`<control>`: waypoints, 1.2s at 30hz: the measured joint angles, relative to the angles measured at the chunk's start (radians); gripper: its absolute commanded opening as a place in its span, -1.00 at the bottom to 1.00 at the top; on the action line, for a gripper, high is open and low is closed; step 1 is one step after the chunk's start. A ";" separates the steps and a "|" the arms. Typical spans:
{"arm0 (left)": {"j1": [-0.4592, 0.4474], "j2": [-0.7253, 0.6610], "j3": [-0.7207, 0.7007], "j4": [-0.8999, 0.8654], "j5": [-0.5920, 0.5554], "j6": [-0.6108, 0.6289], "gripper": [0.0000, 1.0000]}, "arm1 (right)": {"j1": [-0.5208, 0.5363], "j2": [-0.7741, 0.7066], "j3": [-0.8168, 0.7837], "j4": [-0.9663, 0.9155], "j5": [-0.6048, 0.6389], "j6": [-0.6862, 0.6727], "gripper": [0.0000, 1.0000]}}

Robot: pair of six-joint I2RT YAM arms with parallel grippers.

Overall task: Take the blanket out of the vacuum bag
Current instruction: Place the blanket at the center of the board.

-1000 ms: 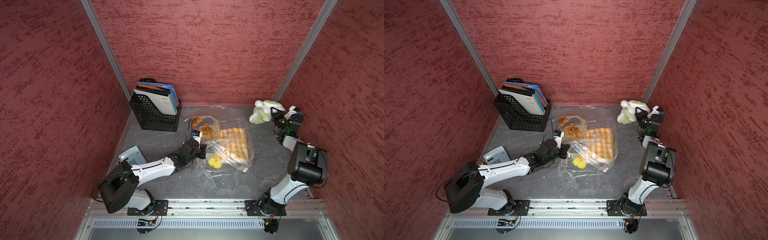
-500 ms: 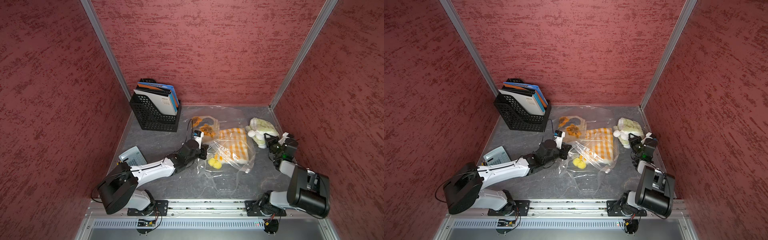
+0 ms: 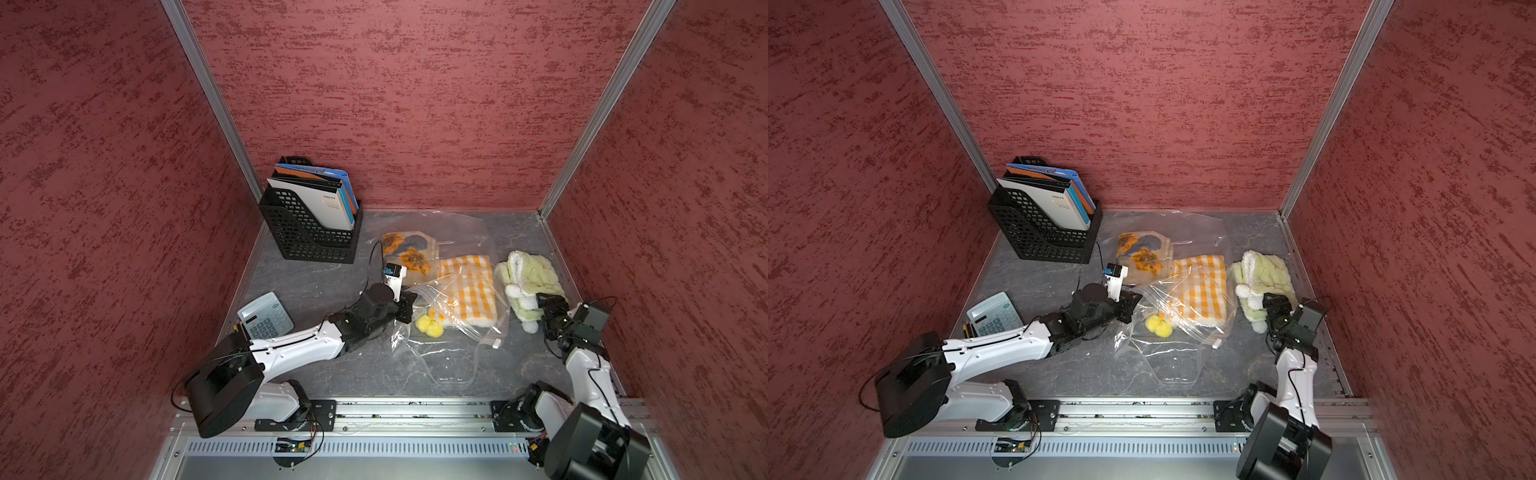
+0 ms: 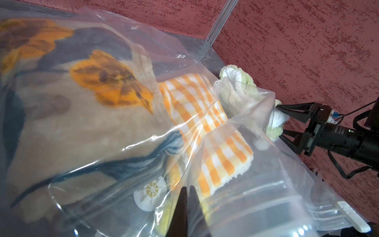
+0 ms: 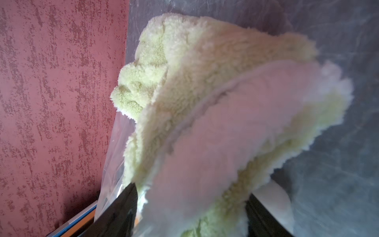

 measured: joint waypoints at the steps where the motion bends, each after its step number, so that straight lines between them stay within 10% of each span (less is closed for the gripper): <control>1: -0.001 -0.004 0.000 0.000 0.000 0.000 -1.00 | -0.001 -0.034 0.001 -0.046 -0.009 -0.009 0.45; 17: -0.005 -0.108 -0.034 -0.033 -0.024 -0.001 -1.00 | -0.002 -0.347 -0.054 -0.578 -0.166 -0.119 0.53; 25: 0.029 -0.106 -0.034 -0.073 -0.042 -0.019 -1.00 | 0.023 -0.301 0.006 -0.541 -0.316 -0.113 -0.14; 29: 0.033 -0.097 -0.034 -0.077 -0.042 -0.027 -1.00 | 0.047 -0.217 0.136 -0.412 -0.380 -0.077 -1.00; 36: 0.061 -0.094 -0.034 -0.081 -0.048 -0.050 -1.00 | 0.056 0.035 0.277 -0.100 -0.344 -0.034 -1.00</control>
